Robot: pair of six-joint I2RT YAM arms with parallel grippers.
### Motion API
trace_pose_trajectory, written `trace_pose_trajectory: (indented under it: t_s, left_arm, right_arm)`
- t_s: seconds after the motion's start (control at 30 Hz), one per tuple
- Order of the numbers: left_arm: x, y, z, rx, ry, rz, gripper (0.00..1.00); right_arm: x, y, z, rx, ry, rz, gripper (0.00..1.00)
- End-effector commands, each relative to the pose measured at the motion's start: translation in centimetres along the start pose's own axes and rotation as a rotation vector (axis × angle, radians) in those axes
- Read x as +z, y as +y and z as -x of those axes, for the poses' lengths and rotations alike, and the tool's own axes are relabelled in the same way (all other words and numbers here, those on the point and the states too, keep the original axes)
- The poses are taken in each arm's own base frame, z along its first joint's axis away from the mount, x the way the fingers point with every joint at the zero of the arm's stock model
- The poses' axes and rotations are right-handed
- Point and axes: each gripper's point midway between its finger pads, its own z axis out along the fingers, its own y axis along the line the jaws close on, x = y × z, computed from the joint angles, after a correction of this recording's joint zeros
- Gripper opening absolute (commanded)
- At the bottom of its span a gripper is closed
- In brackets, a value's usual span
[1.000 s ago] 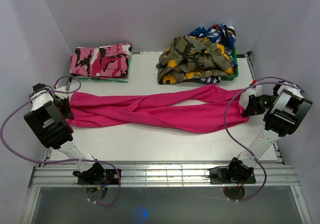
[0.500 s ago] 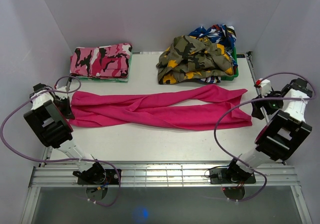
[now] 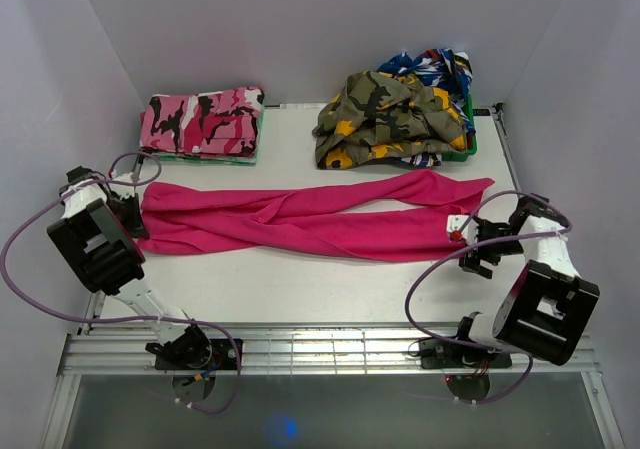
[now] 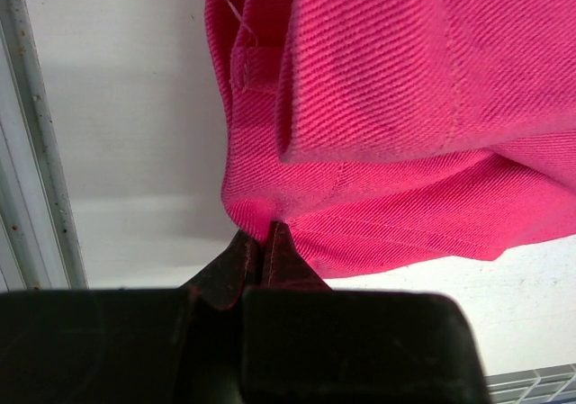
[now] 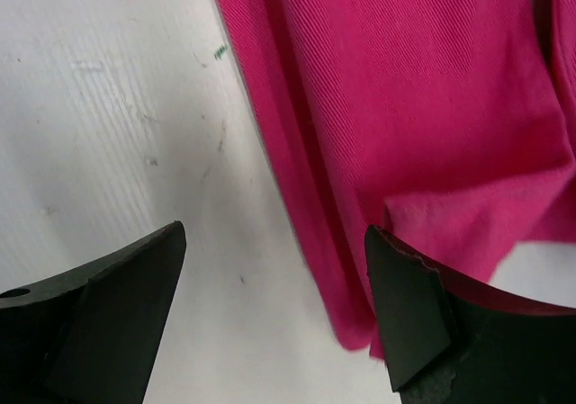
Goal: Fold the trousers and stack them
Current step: Flatten the trousers out
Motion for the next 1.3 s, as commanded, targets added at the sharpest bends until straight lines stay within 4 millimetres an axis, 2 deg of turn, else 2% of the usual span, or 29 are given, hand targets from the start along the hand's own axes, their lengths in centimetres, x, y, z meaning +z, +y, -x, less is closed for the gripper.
trace_pose_trajectory:
  t_s: [0.0, 0.13, 0.23, 0.33, 0.43, 0.5, 0.53, 0.57, 0.6, 0.63, 0.67, 0.73, 0.77, 0.8, 0.83, 0.87, 0.9, 0.97, 1.0, 1.03, 1.07, 1.1, 1.13, 1.17, 1.2, 1.27]
  left_arm:
    - [-0.6, 0.9, 1.3, 0.001, -0.037, 0.032, 0.0]
    - [-0.9, 1.1, 1.5, 0.003, -0.037, 0.044, 0.0]
    - [-1.0, 1.2, 1.6, 0.003, -0.038, 0.046, 0.0]
    - [-0.8, 1.2, 1.4, 0.003, -0.033, 0.047, 0.0]
    - [-0.6, 1.3, 1.4, 0.004, -0.034, 0.051, 0.0]
    - [-0.6, 1.3, 1.4, 0.003, -0.035, 0.048, 0.0]
    - [-0.5, 1.4, 1.4, 0.004, -0.036, 0.05, 0.0]
    - [-0.6, 1.4, 1.4, 0.004, -0.039, 0.054, 0.0]
    - [-0.6, 1.4, 1.5, 0.011, -0.04, 0.055, 0.0]
    - [-0.7, 1.5, 1.5, 0.014, -0.044, 0.06, 0.0]
    - [-1.1, 1.4, 1.8, 0.022, -0.059, 0.066, 0.0]
    - [-1.6, 1.3, 2.3, 0.058, -0.094, 0.07, 0.0]
    - [-1.7, 1.2, 2.2, 0.068, -0.102, 0.068, 0.0]
    - [-2.5, 1.1, 2.8, 0.092, -0.138, 0.082, 0.0]
    - [-2.7, 1.1, 2.8, 0.119, -0.15, 0.091, 0.0]
    - [-2.4, 1.0, 2.3, 0.13, -0.15, 0.092, 0.0]
    - [-3.1, 0.9, 2.5, 0.153, -0.175, 0.107, 0.0]
    - [-3.4, 1.1, 2.7, 0.212, -0.208, 0.13, 0.0]
    - [-3.5, 0.8, 2.5, 0.237, -0.219, 0.118, 0.0]
    - [-4.6, 0.2, 3.1, 0.295, -0.273, 0.096, 0.0]
    - [-5.2, 0.4, 3.1, 0.315, -0.289, 0.112, 0.0]
    - [-5.6, -0.1, 3.4, 0.343, -0.322, 0.096, 0.0]
    - [-6.4, -0.5, 3.7, 0.378, -0.347, 0.094, 0.0]
    - [-6.5, -0.7, 3.9, 0.423, -0.355, 0.088, 0.0]
    - [-6.5, -0.7, 4.1, 0.44, -0.362, 0.085, 0.0]
    - [-5.0, 0.0, 3.8, 0.426, -0.311, 0.064, 0.0]
  right_arm:
    - [1.9, -2.7, 0.5, -0.139, -0.019, -0.059, 0.87]
    - [4.1, -3.5, -0.5, -0.126, 0.001, -0.046, 0.87]
    - [4.7, -4.6, -1.4, -0.104, 0.018, -0.07, 0.87]
    - [4.7, -4.8, -1.9, -0.094, 0.036, -0.064, 0.85]
    - [5.4, -4.0, -3.4, -0.068, 0.087, -0.018, 0.73]
    - [5.9, -3.5, -4.7, -0.021, 0.12, 0.019, 0.57]
    - [5.7, -4.2, -5.0, 0.01, 0.134, 0.014, 0.49]
    - [5.8, -2.9, -5.3, 0.063, 0.141, 0.085, 0.26]
    - [5.5, -2.6, -4.9, 0.1, 0.135, 0.12, 0.12]
    - [4.2, -4.6, -4.1, 0.123, 0.127, 0.101, 0.08]
    - [3.2, -2.8, -2.6, 0.234, 0.091, 0.18, 0.08]
    - [0.8, -3.1, -0.8, 0.308, 0.041, 0.195, 0.08]
    - [-1.2, -5.0, 0.9, 0.315, -0.014, 0.157, 0.08]
    - [-2.7, -3.8, 2.1, 0.409, -0.037, 0.203, 0.08]
    - [-3.8, -4.4, 1.9, 0.486, -0.036, 0.157, 0.08]
    - [-4.3, -4.1, 1.6, 0.519, -0.024, 0.14, 0.08]
    - [-4.9, -3.6, 1.4, 0.514, -0.008, 0.119, 0.08]
    - [-4.5, -1.4, -0.9, 0.584, 0.064, 0.176, 0.08]
    - [-4.5, -1.2, -1.7, 0.657, 0.079, 0.185, 0.08]
    - [-4.0, -1.1, -3.3, 0.757, 0.072, 0.21, 0.08]
    - [-4.0, -1.6, -4.3, 0.815, 0.064, 0.208, 0.08]
    - [-4.6, -3.4, -5.3, 0.844, 0.06, 0.165, 0.08]
    - [-4.7, -3.8, -6.5, 0.941, 0.055, 0.154, 0.08]
    - [-3.2, -3.8, -7.8, 1.019, 0.049, 0.209, 0.08]
    - [-3.2, -4.9, -8.7, 1.052, 0.051, 0.193, 0.08]
    - [-1.2, -4.6, -10.0, 1.175, 0.061, 0.259, 0.08]
